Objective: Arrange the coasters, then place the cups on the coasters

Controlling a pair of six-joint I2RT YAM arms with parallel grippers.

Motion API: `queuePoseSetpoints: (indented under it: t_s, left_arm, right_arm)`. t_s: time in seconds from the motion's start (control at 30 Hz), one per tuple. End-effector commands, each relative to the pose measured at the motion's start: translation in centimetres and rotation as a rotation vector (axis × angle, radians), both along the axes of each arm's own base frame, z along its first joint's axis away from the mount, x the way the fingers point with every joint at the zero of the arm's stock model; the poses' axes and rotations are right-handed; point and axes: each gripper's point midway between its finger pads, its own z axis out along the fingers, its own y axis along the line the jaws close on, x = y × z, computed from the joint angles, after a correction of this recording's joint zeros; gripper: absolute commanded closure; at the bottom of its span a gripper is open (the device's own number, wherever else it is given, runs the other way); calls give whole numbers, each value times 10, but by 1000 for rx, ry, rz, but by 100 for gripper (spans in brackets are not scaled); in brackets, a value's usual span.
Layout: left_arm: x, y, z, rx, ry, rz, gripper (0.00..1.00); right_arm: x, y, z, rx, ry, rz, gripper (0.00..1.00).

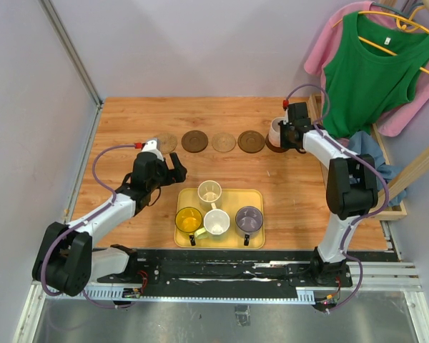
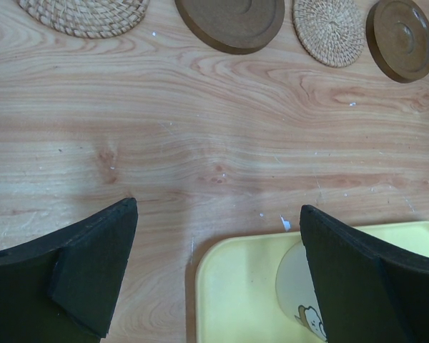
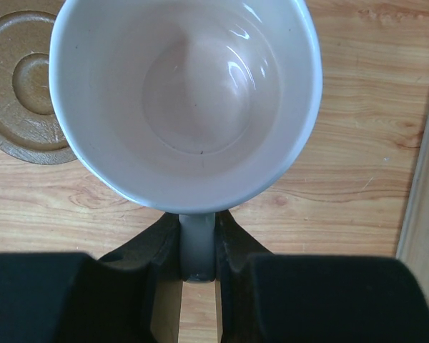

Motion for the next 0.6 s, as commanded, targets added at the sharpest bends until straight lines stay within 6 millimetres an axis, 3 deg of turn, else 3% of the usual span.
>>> queuePoseSetpoints:
  t_s: [0.0, 0.57]
  left_arm:
    - [9, -4, 16, -8, -49, -3, 0]
    - [6, -5, 16, -13, -49, -10, 0]
  right_arm:
    - [25, -7, 24, 43, -105, -35, 99]
    - [24, -12, 9, 17, -76, -57, 99]
